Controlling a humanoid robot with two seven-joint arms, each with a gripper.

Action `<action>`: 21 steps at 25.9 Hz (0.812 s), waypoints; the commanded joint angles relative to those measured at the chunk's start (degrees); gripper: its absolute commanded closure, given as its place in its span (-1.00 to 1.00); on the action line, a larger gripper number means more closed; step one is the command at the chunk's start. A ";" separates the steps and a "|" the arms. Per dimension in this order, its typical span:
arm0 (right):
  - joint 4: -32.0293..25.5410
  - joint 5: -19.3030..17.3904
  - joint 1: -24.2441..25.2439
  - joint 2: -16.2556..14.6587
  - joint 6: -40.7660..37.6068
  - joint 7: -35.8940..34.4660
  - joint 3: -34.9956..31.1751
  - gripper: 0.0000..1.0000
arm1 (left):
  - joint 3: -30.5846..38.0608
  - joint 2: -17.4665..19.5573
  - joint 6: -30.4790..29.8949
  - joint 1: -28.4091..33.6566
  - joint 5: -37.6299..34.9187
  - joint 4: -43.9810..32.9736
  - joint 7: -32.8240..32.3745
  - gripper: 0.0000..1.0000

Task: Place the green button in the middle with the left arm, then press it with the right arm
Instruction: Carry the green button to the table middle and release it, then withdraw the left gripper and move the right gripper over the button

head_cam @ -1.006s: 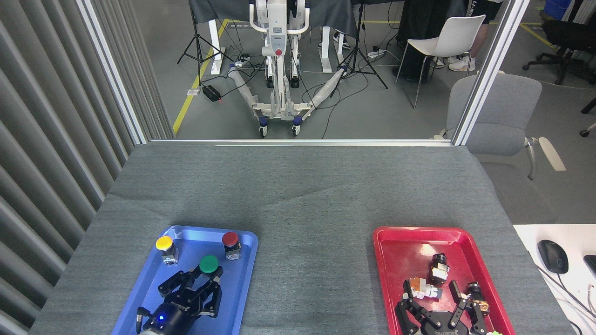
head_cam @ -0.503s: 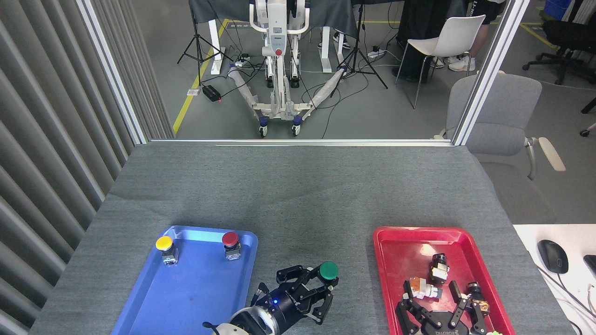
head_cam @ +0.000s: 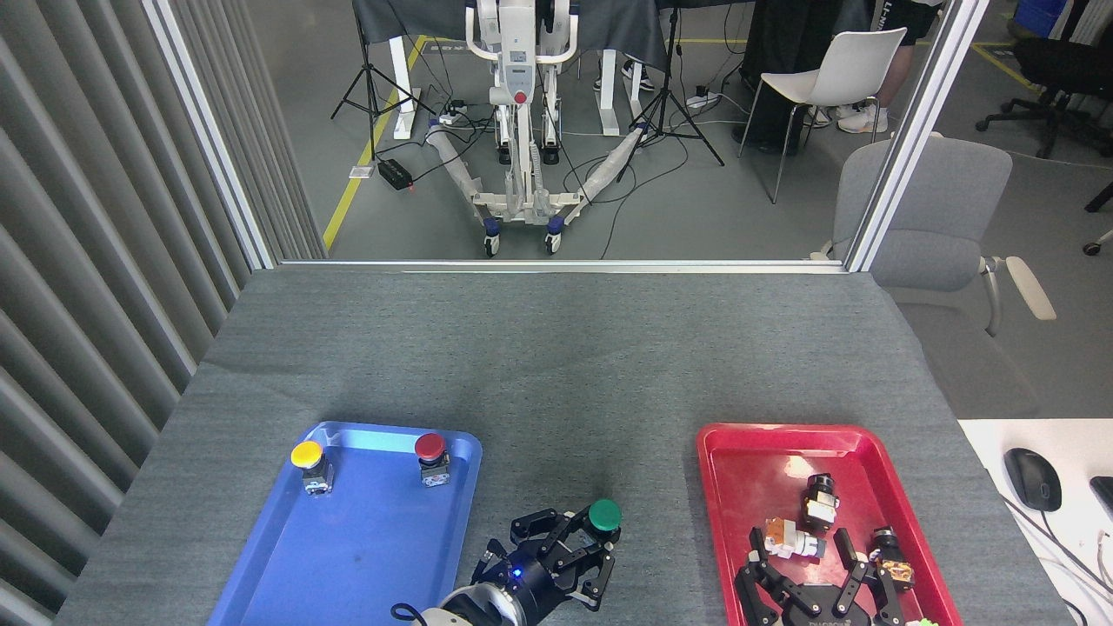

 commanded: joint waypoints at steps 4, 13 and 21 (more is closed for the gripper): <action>0.59 0.00 -0.18 0.35 0.09 -0.06 0.79 -1.00 | 0.18 -0.04 -0.15 0.10 0.23 0.31 4.04 -0.98; 2.09 0.09 -1.49 0.35 0.62 -0.06 3.69 -1.00 | 0.71 0.57 0.55 5.99 0.05 -12.25 3.25 -0.98; 4.72 0.35 -4.13 0.62 1.14 0.02 7.65 -0.99 | 18.20 9.19 8.73 21.90 -0.12 -36.34 2.73 -0.98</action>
